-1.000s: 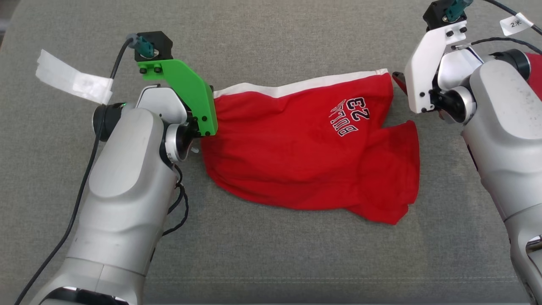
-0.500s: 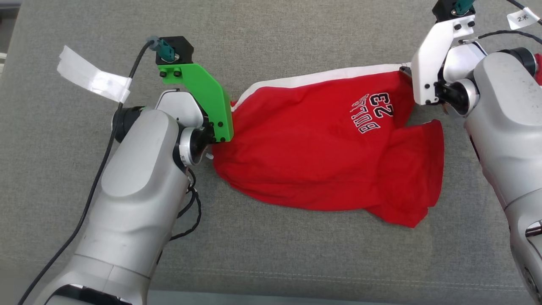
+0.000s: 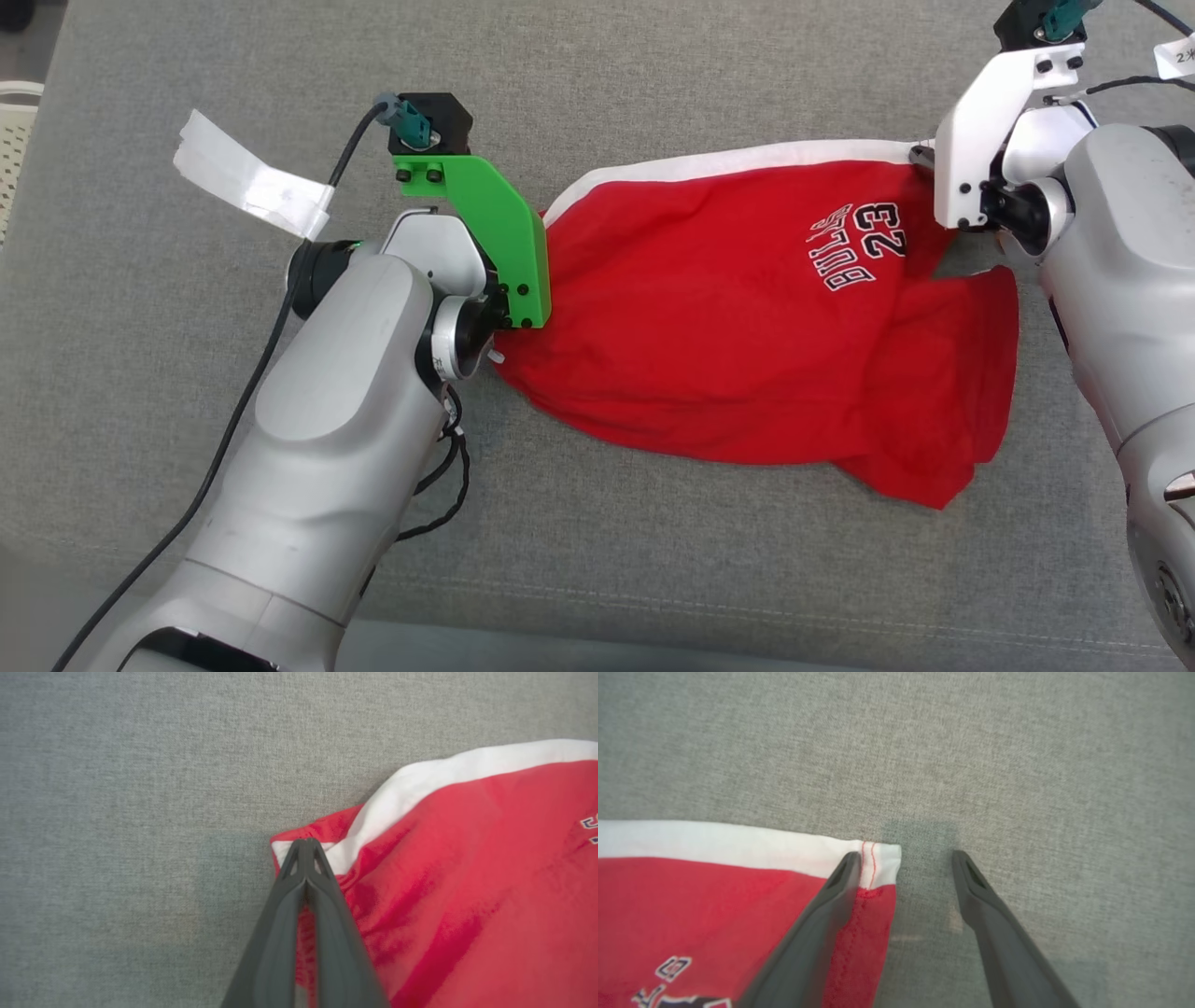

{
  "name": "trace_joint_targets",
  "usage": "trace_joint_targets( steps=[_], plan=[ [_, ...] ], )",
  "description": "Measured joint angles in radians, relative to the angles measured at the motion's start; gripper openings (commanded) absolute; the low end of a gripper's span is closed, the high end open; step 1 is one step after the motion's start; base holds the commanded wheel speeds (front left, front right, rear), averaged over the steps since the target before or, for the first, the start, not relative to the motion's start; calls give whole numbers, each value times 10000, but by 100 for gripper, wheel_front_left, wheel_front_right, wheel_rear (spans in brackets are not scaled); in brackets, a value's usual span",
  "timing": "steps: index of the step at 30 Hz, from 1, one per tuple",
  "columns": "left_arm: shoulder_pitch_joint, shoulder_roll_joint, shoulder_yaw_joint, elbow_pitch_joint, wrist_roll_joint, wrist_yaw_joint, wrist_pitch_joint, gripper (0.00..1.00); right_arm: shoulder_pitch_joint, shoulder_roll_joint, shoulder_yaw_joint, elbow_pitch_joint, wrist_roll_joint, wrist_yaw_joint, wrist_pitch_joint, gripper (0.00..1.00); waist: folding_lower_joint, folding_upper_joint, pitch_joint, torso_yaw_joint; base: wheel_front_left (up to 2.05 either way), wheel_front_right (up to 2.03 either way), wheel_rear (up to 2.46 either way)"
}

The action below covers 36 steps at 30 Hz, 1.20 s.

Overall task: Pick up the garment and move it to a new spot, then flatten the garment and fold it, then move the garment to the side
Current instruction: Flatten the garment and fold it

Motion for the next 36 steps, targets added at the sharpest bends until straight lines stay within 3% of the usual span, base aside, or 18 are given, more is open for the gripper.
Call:
trace_joint_targets(
  steps=[3, 4, 5, 8, 14, 21, 27, 28, 29, 30, 31, 36],
  plan=[
    [-4, 0, -130, 6, -96, 36, -75, 0, -140, 130, -61, 180, -94, -2, 4, 100, 0, 0, 125, 41, 0, 0, 0],
    [-4, 0, -165, 29, -130, 35, -115, 0, -156, 150, -61, 230, -144, -2, 19, 77, 0, 0, 155, 52, 0, 0, 0],
    [-7, 0, -190, 56, -140, 35, -134, 0, -179, 155, -56, 276, -180, -2, 44, 47, 0, 0, 175, 57, 0, 0, 0],
    [-17, 0, -219, 194, -196, 31, -253, 0, -229, 192, -13, 355, -257, -2, 90, 0, 0, 0, 163, 39, 0, 0, 0],
    [-61, 0, -98, 324, -251, -54, -901, 0, -198, 295, 219, 313, -215, 10, -40, 0, 0, 0, 11, -38, 0, 0, 0],
    [-406, 31, 493, 378, -359, -19, -2550, 0, -171, 374, 445, -153, 151, 8, -1250, 0, 0, 0, -205, -334, 0, 0, 0],
    [-548, 48, 378, 894, -395, 148, -2075, 0, -218, 215, 552, -15, 453, 8, -1388, 0, 0, 0, -332, -525, 0, 0, 0],
    [-548, 88, 290, 965, -355, 169, -1866, 0, -213, 203, 558, 71, 508, 8, -1306, 7, 0, 0, -363, -532, 0, 0, 0],
    [-540, 127, 234, 1011, -330, 188, -1707, 35, -187, 199, 583, 150, 577, 8, -1241, 88, 0, 0, -391, -537, 0, 0, 0],
    [-532, 144, 232, 1012, -332, 240, -1641, 87, -146, 201, 625, 196, 639, 8, -1195, 100, 0, 0, -416, -539, 0, 0, 0],
    [-532, 159, 224, 1007, -337, 255, -1544, 100, -109, 209, 673, 219, 665, 8, -1202, 100, 0, 0, -436, -540, 0, 0, 0],
    [-425, 157, 161, 851, -600, 253, -869, 100, -87, 169, 817, 313, 825, 8, -1317, 100, 0, 0, -409, -530, 0, 0, 0]
  ],
)
